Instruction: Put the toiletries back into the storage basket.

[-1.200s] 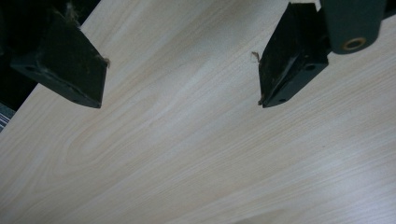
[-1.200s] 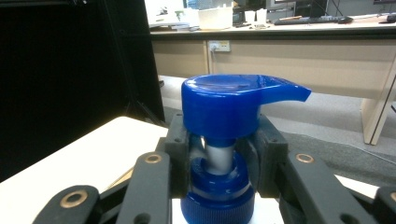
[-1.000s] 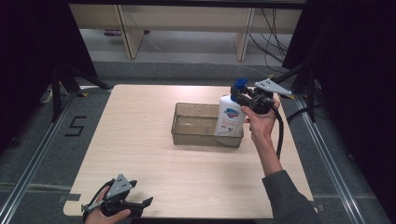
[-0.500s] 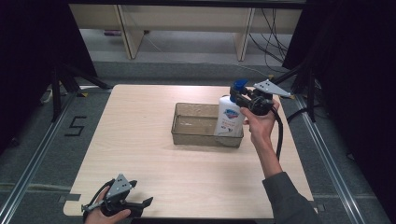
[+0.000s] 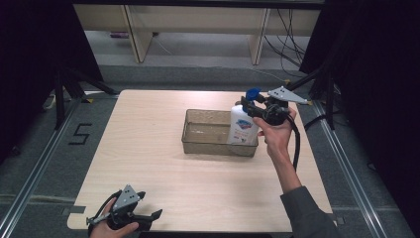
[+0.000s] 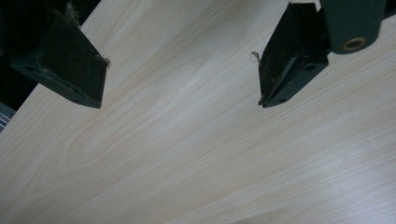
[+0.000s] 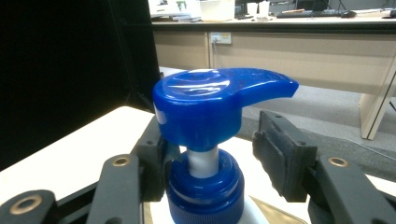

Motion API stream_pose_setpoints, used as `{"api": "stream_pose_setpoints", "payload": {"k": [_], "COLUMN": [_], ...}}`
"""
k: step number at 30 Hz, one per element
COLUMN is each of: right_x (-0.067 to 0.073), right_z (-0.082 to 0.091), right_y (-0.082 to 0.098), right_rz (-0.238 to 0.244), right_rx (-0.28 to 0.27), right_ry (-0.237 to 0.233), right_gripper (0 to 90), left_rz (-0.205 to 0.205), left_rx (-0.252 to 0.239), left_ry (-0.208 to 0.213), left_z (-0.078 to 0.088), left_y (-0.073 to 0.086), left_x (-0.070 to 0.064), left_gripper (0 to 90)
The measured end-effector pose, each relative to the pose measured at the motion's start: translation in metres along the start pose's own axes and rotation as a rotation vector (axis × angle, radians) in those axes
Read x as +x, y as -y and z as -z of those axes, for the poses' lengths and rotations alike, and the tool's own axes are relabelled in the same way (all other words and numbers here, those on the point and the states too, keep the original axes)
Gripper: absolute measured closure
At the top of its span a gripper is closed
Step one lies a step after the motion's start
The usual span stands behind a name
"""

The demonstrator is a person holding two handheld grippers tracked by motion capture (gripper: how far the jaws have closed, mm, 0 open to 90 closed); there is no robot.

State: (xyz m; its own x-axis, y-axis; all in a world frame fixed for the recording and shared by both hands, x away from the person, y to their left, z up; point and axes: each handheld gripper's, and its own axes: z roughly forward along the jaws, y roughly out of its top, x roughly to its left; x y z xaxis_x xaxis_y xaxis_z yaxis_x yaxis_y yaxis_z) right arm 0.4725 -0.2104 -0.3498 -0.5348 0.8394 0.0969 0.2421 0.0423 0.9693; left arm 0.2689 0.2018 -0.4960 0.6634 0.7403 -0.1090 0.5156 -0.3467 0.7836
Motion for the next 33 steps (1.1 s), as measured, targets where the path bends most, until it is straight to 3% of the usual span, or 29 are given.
{"api": "stream_pose_setpoints", "payload": {"k": [3, 7, 18, 23, 33], "right_x": [0.001, 0.000, -0.006, -0.005, 0.000], "right_z": [0.001, 0.003, 0.010, 0.012, 0.021], "right_y": [0.000, 0.001, 0.004, 0.003, 0.001], "right_rz": [0.008, -0.020, -0.080, -0.079, -0.065], "right_rx": [0.008, 0.015, 0.008, -0.008, 0.001], "right_ry": [0.002, 0.019, -0.008, -0.034, -0.030], "right_gripper": [44.5, 39.2, 29.2, 28.4, 25.8], "left_rz": [0.005, 0.004, 0.000, 0.000, 0.003], "left_rx": [-0.005, -0.004, 0.004, 0.005, -0.002], "left_ry": [0.002, 0.001, -0.001, -0.001, -0.005], "left_z": [0.000, 0.000, 0.000, 0.000, -0.001], "left_y": [0.000, 0.000, 0.000, 0.000, 0.000], "left_x": [-0.001, -0.001, 0.000, 0.000, 0.000], "left_gripper": [14.9, 14.9, 14.9, 14.9, 14.9]}}
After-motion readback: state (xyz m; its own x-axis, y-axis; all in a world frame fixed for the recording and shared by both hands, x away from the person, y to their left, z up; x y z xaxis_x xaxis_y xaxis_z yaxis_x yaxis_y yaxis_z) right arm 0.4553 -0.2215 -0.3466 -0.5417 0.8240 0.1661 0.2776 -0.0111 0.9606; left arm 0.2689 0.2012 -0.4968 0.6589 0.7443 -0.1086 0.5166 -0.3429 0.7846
